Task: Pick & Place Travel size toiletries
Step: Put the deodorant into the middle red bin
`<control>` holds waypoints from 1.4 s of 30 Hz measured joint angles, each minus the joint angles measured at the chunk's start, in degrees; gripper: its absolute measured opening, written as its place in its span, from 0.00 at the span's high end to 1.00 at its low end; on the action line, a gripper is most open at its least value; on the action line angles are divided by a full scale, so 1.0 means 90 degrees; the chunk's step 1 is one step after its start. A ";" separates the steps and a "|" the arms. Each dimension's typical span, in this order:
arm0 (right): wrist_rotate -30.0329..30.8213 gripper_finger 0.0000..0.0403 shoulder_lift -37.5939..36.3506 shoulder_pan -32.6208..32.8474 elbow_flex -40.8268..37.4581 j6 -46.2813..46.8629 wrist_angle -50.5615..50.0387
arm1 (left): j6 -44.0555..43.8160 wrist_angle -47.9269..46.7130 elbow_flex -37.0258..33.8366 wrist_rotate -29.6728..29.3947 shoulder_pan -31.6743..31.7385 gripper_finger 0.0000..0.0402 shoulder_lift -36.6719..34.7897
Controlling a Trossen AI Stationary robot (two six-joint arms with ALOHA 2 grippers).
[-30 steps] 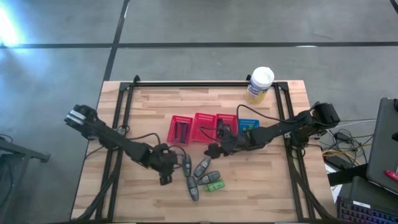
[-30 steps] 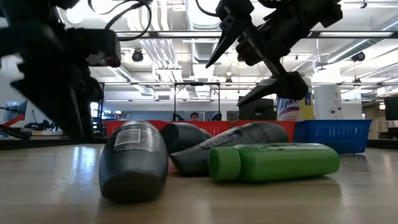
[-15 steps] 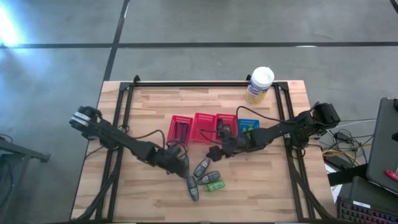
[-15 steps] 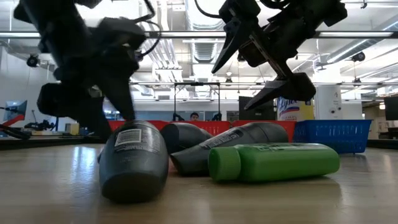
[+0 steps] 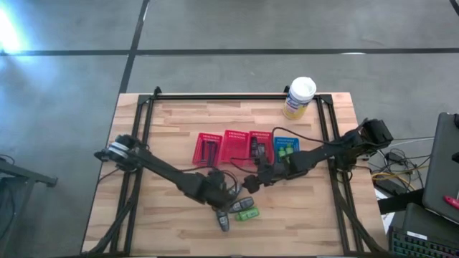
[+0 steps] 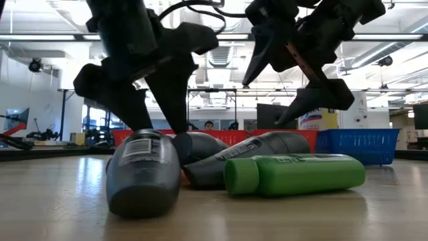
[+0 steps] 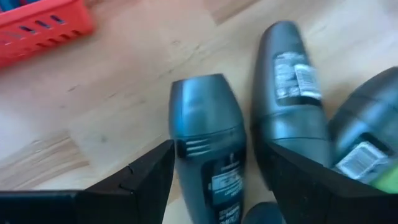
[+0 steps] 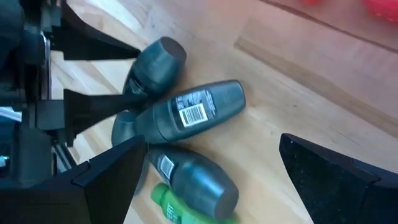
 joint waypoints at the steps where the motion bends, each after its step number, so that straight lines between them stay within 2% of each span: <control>1: -0.0004 0.09 0.0001 0.0023 0.0000 -0.0007 -0.0013 | 0.0002 -0.0214 0.0131 0.0004 0.0000 0.38 0.0089; 5: -0.0009 0.09 0.0001 0.0153 0.0000 -0.0119 -0.0018 | 0.0007 -0.0790 0.0431 -0.0003 -0.0002 0.38 0.0199; 12: -0.0022 0.09 0.0001 0.0340 0.0000 -0.0312 -0.0049 | -0.0016 -0.1701 0.0420 0.0077 -0.0206 0.38 -0.0002; 15: -0.0024 0.09 0.0000 0.0385 0.0000 -0.0392 -0.0055 | -0.0100 -0.1702 0.0426 0.0229 -0.0342 0.38 -0.0030; 18: -0.0027 0.09 0.0001 0.0416 0.0000 -0.0432 -0.0058 | -0.0626 -0.1589 0.0541 0.0245 -0.0457 0.38 -0.0030; 24: -0.0027 0.09 -0.0021 0.0469 0.0000 -0.0498 -0.0101 | -0.1385 -0.0870 0.0574 -0.0061 -0.0666 0.38 0.0062; 29: -0.0027 0.09 -0.0021 0.0514 0.0000 -0.0537 -0.0128 | -0.1700 -0.0887 0.0379 -0.0076 -0.0630 0.38 0.0221; 35: -0.0029 0.09 -0.0021 0.0586 0.0000 -0.0563 -0.0147 | -0.1731 -0.0641 0.0379 -0.0192 -0.0510 0.38 0.0289; 42: -0.0029 0.09 -0.0021 0.0616 0.0000 -0.0556 -0.0149 | -0.1710 -0.0634 0.0377 0.0051 -0.0510 0.38 0.0633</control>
